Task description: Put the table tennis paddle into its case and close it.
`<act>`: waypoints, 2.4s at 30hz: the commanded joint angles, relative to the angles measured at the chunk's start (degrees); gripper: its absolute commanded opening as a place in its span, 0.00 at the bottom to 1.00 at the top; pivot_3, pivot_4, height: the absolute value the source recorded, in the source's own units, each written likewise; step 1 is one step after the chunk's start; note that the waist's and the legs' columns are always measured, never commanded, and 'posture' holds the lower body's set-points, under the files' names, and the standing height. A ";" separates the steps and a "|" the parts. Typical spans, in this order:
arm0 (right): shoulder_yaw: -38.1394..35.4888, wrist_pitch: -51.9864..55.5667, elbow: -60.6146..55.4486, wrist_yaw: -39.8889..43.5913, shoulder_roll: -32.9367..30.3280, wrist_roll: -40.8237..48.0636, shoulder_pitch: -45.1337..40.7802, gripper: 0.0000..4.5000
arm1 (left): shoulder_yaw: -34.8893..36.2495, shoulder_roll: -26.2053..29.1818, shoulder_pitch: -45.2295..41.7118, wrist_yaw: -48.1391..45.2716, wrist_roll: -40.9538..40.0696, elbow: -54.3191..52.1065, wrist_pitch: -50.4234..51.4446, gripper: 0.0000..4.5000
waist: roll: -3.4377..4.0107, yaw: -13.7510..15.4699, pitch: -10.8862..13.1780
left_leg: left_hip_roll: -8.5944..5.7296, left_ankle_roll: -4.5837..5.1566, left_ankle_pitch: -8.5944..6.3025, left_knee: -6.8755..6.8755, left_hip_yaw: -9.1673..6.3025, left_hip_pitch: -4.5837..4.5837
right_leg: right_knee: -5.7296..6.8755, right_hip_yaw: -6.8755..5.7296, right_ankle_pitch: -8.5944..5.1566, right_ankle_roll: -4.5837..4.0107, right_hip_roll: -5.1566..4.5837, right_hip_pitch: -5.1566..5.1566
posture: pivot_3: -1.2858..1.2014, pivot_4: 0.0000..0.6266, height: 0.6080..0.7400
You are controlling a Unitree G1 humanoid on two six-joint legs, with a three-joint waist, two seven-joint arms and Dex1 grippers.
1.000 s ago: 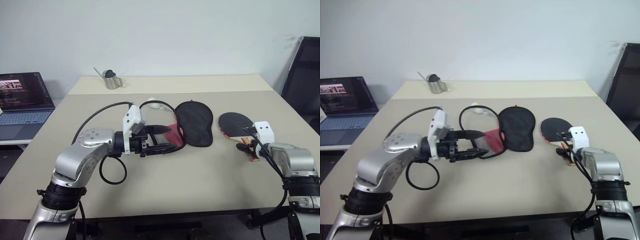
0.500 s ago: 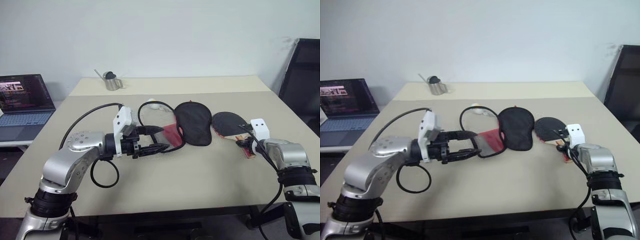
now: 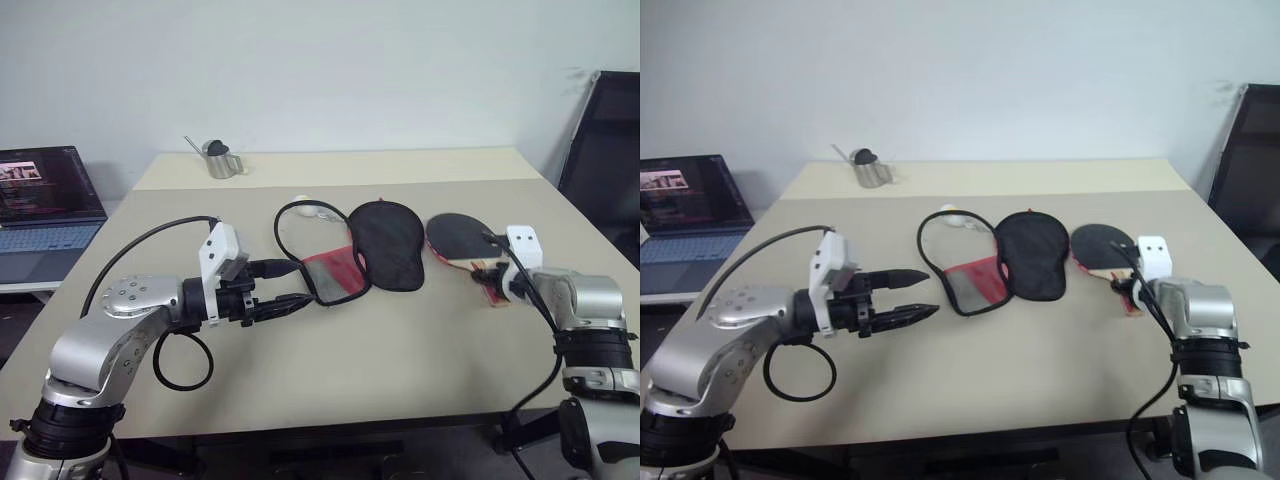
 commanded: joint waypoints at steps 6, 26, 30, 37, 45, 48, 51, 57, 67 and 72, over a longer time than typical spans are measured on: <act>0.07 5.32 -10.06 -3.41 7.47 4.20 -5.93 0.24 | 3.70 2.61 1.07 -0.13 -0.41 -0.76 -1.43 0.72 | 0.00 0.32 0.00 | 0.03 0.00 0.00 -0.04 -0.06 -0.21 | -0.01 -0.08 -0.05 -0.08 0.01 -0.16 | 0.52 0.24 1.00; 7.13 -10.74 8.24 -9.36 20.75 -0.78 -10.69 0.24 | 4.26 1.92 2.64 1.65 -1.09 -3.04 -1.09 0.72 | 0.01 0.28 0.01 | -0.01 -0.01 -0.01 -0.03 -0.05 -0.35 | -0.05 -0.12 -0.04 -0.09 -0.06 -0.24 | 0.52 0.24 1.00; 6.06 -12.33 10.02 -10.79 20.30 -1.12 -11.30 0.24 | 4.49 2.02 2.43 1.58 -1.23 -2.86 -1.07 0.72 | 0.01 0.25 0.01 | 0.00 -0.01 0.00 -0.03 -0.07 -0.35 | -0.04 -0.13 -0.04 -0.09 -0.05 -0.25 | 0.52 0.24 1.00; 4.21 -18.56 17.43 -15.79 20.75 -2.89 -13.18 0.24 | 4.98 1.54 1.99 0.63 -2.11 -2.55 -2.38 0.72 | 0.01 0.23 0.01 | -0.01 -0.01 0.00 -0.02 -0.06 -0.35 | -0.04 -0.13 -0.04 -0.09 -0.05 -0.25 | 0.52 0.24 1.00; 4.73 -24.83 26.38 -18.37 21.21 -5.22 -14.74 0.24 | 4.75 2.03 2.55 0.98 -2.30 -2.38 -3.01 0.72 | 0.01 0.21 0.01 | -0.01 -0.01 0.00 -0.02 -0.06 -0.35 | -0.04 -0.12 -0.03 -0.09 -0.05 -0.25 | 0.52 0.24 1.00; 5.07 -26.27 28.08 -18.59 21.06 -6.09 -15.15 0.24 | 4.72 1.97 2.63 1.21 -2.52 -2.63 -2.93 0.72 | 0.01 0.20 0.00 | -0.01 -0.01 0.00 -0.01 -0.07 -0.35 | -0.04 -0.12 -0.03 -0.09 -0.05 -0.24 | 0.52 0.24 1.00; 5.31 -26.87 28.98 -18.57 20.98 -6.64 -15.51 0.24 | 4.62 1.88 2.78 1.43 -2.58 -2.82 -2.92 0.72 | 0.01 0.20 0.00 | -0.01 -0.01 0.00 0.00 -0.07 -0.35 | -0.03 -0.12 -0.03 -0.09 -0.05 -0.23 | 0.52 0.24 1.00; 5.93 -27.12 29.60 -18.47 21.39 -7.23 -15.55 0.24 | 4.28 1.55 2.75 1.84 -2.68 -3.01 -2.91 0.72 | 0.01 0.20 0.00 | -0.01 -0.01 0.00 0.00 -0.07 -0.35 | -0.03 -0.12 -0.03 -0.09 -0.05 -0.23 | 0.52 0.24 1.00; 6.27 -24.59 28.39 -17.79 22.66 -6.91 -15.31 0.32 | 4.34 1.30 2.64 2.98 -1.95 -2.25 -3.21 0.72 | 0.00 0.19 0.00 | 0.00 -0.01 0.00 -0.01 -0.08 -0.34 | -0.03 -0.13 -0.03 -0.09 -0.05 -0.23 | 0.52 0.24 1.00; 5.96 -24.41 28.41 -17.71 22.94 -6.76 -15.17 0.64 | 4.91 -0.19 2.27 7.09 -0.52 -0.98 -3.42 0.72 | 0.00 0.19 0.00 | 0.00 -0.01 0.00 0.00 -0.08 -0.31 | -0.01 -0.13 -0.03 -0.09 -0.05 -0.21 | 0.52 0.24 1.00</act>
